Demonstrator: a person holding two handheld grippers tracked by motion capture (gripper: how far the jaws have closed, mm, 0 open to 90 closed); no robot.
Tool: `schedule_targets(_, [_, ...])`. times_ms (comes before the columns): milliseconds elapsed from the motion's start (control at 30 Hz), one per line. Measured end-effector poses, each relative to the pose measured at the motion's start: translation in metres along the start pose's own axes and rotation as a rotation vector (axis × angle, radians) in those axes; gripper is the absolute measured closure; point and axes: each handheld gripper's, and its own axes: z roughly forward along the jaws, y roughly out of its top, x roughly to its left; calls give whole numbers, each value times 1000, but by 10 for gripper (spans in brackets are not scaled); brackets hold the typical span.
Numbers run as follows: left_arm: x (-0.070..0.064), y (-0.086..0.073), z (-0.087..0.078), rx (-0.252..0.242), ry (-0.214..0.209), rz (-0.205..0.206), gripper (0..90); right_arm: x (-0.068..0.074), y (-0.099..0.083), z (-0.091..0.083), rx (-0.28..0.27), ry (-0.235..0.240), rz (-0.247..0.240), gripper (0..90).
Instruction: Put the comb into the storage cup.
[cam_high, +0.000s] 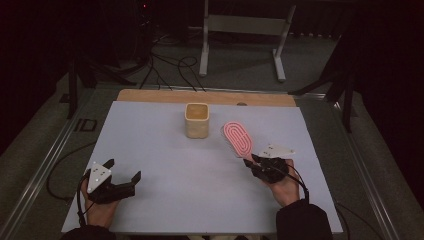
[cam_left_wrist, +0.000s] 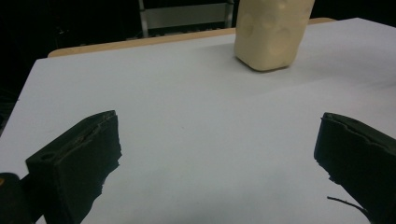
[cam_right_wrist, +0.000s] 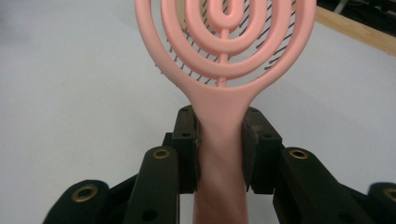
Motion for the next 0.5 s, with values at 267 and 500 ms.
schedule_targets(267, [-3, 1, 2, 18, -21, -6, 7, 4, 1, -4, -29, 12, 15, 697])
schedule_targets(500, [-9, 7, 8, 62, -51, -7, 7, 6, 3, -6, -43, 11, 11, 697])
